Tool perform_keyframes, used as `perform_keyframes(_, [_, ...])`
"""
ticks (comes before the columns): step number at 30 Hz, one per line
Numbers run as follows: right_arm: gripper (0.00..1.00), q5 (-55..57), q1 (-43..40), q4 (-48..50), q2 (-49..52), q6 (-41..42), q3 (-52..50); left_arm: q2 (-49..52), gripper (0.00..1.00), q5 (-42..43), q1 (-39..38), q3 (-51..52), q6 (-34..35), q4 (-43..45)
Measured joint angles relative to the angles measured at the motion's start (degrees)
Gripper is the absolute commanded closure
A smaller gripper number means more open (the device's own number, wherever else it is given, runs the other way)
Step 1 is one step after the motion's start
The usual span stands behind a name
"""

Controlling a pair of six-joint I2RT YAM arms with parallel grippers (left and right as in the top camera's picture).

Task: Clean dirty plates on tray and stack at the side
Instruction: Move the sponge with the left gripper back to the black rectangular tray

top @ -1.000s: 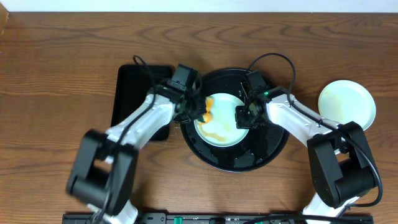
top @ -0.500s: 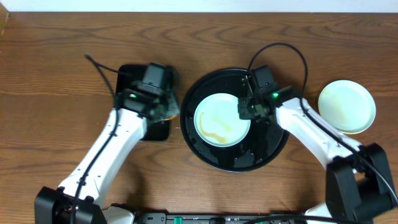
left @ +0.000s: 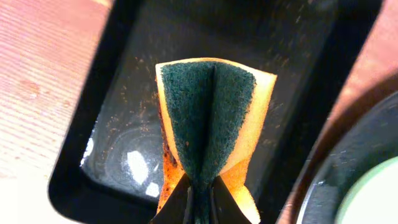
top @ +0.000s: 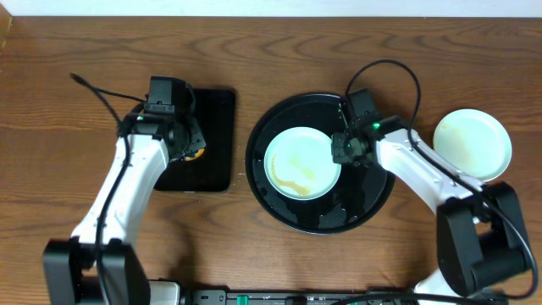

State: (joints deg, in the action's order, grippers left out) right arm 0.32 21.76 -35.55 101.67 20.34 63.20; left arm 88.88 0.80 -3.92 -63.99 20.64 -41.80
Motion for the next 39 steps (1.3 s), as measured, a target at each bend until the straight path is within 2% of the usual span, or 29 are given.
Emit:
perform_keyframes(5, [0.78, -1.4, 0.0, 0.0, 2.2, 0.0, 0.0, 4.8, 0.93, 2.1, 0.8, 0.0, -3.1, 1.1])
perform_keyframes(10, [0.79, -1.9, 0.0, -0.2, 2.5, 0.0, 0.0, 10.0, 0.93, 8.3, 1.1, 0.0, -7.8, 2.8])
perform_keyframes(15, [0.8, -2.0, 0.0, -0.6, 2.5, 0.0, 0.0, 12.6, 0.93, 19.5, 3.7, 0.0, -10.9, 5.5])
perform_keyframes(22, [0.84, -2.2, 0.0, -0.8, 2.5, 0.0, 0.0, 12.7, 0.92, 38.1, 12.7, 0.0, -12.0, 9.6])
perform_keyframes(31, [0.88, -2.8, 0.0, -0.9, 2.5, 0.0, 0.0, 21.0, 0.93, 54.0, 17.8, 0.0, -13.2, 10.4])
perform_keyframes(39, [0.89, -2.9, 0.0, -1.3, 2.5, 0.0, 0.0, 26.9, 0.93, 56.0, 19.6, 0.0, -13.5, 10.1])
